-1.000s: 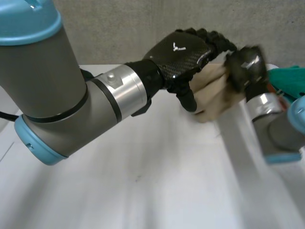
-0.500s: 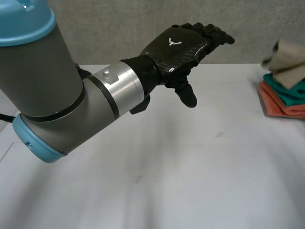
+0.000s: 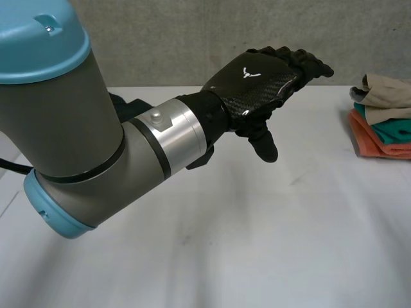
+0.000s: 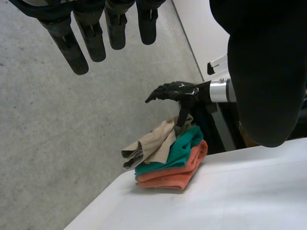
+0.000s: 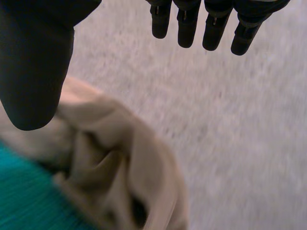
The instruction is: Fold the laundry.
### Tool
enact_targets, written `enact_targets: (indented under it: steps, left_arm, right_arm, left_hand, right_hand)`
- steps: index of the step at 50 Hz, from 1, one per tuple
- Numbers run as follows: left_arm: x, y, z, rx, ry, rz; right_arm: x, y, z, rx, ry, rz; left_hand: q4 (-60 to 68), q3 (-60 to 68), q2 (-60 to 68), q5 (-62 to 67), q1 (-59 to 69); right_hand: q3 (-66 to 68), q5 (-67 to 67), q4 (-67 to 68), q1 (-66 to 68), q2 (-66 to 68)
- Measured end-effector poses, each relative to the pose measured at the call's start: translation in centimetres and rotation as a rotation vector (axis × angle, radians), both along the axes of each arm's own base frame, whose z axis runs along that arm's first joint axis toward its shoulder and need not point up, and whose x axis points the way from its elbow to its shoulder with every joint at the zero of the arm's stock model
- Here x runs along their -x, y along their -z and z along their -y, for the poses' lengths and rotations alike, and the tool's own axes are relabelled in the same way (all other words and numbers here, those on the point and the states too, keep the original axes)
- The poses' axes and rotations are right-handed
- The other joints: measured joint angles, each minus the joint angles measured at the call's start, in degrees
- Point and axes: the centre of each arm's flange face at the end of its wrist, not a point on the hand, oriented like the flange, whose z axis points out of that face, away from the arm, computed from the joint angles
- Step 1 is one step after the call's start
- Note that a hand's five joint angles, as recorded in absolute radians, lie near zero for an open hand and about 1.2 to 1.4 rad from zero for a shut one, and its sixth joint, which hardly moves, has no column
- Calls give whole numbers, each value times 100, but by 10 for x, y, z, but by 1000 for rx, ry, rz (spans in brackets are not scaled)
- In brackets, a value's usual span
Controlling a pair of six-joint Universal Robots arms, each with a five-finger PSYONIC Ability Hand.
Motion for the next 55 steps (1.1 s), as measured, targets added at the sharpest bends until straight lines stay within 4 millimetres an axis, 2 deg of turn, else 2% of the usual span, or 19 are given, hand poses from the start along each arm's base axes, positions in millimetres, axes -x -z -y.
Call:
enact_targets:
  steps: [5, 10, 14, 18, 22, 24, 25, 26, 27, 29, 30, 33, 34, 36, 39, 41, 47, 52, 55]
  left_arm:
    - [0, -2, -6, 1, 10, -2]
    - [0, -6, -12, 8, 21, -9]
    - [0, -12, -13, 24, 23, -25]
    - [-1, -24, -12, 58, 16, -57]
    - [-6, -39, -4, 100, -43, -101]
    - [-9, -45, 2, 112, -79, -115]
    - [-15, -52, 15, 127, -147, -133]
    - [-21, -55, 23, 133, -190, -139]
    - [-23, -56, 28, 136, -213, -142]
    - [-40, -59, 54, 142, -328, -143]
    - [-52, -59, 71, 144, -399, -136]
    - [-88, -52, 115, 151, -582, -91]
    - [-97, -49, 125, 154, -624, -74]
    - [-125, -35, 157, 164, -743, -3]
    - [-154, -13, 190, 179, -847, 99]
    - [-179, 13, 221, 197, -918, 197]
    - [-223, 85, 287, 267, -985, 341]
    - [-238, 135, 322, 334, -937, 337]
    - [-241, 159, 336, 357, -901, 326]
  right_arm:
    - [16, -6, -26, -200, 88, 8]
    - [58, -21, -56, -342, 341, -152]
    - [86, -47, -63, -293, 557, -315]
    - [88, -84, -63, -122, 659, -371]
    - [55, -122, -69, 89, 615, -328]
    - [38, -132, -73, 149, 574, -307]
    - [5, -143, -82, 232, 479, -268]
    - [-11, -146, -87, 262, 430, -250]
    - [-18, -146, -89, 272, 410, -244]
    - [-60, -143, -104, 310, 271, -211]
    - [-73, -140, -109, 314, 228, -204]
    - [-136, -115, -137, 288, 18, -179]
    - [-146, -110, -143, 277, -19, -176]
    - [-181, -88, -165, 225, -139, -169]
    - [-211, -62, -189, 141, -248, -173]
    - [-230, -38, -208, 56, -318, -191]
    - [-255, 10, -241, -138, -426, -291]
    - [-262, 30, -256, -222, -463, -372]
    - [-262, 36, -260, -248, -467, -394]
  left_hand:
    - [0, 0, 0, -1, 0]
    - [0, 0, 0, -1, 0]
    - [0, 0, 0, 0, 0]
    - [0, 0, 0, 0, 0]
    - [0, 0, 0, 0, 0]
    - [0, 0, 0, 0, 0]
    - [0, 0, 0, 0, 0]
    - [0, 0, 0, 0, 0]
    - [0, 0, 0, -1, 0]
    - [0, 0, 0, 0, 0]
    - [0, 0, 0, -1, 0]
    - [0, 0, 0, 0, 0]
    - [0, 0, 0, 0, 0]
    - [0, 0, 0, 1, 0]
    - [0, 0, 0, 0, 0]
    - [0, 0, 0, 0, 0]
    - [0, 0, 0, -1, 0]
    - [0, 0, 0, 0, 0]
    - [0, 0, 0, 0, 0]
  right_hand:
    - [0, 0, 0, 0, 0]
    - [0, -1, 0, 0, 0]
    - [0, -1, 0, 0, 0]
    - [0, -1, 0, 0, 0]
    - [0, -2, 0, 0, 0]
    - [0, -2, 0, 0, 0]
    - [0, -1, 0, 0, 0]
    - [0, -1, 0, 0, 0]
    - [0, -1, 1, 0, 0]
    - [0, -2, 0, 0, 0]
    - [0, -2, 0, 0, 0]
    - [0, -2, 0, 0, 0]
    - [0, -2, 0, 0, 0]
    - [0, -2, 0, 0, 0]
    - [0, -2, 0, 0, 0]
    - [0, -2, 0, 0, 0]
    - [0, -3, 0, 0, 0]
    - [0, -3, 0, 0, 0]
    - [0, -3, 0, 0, 0]
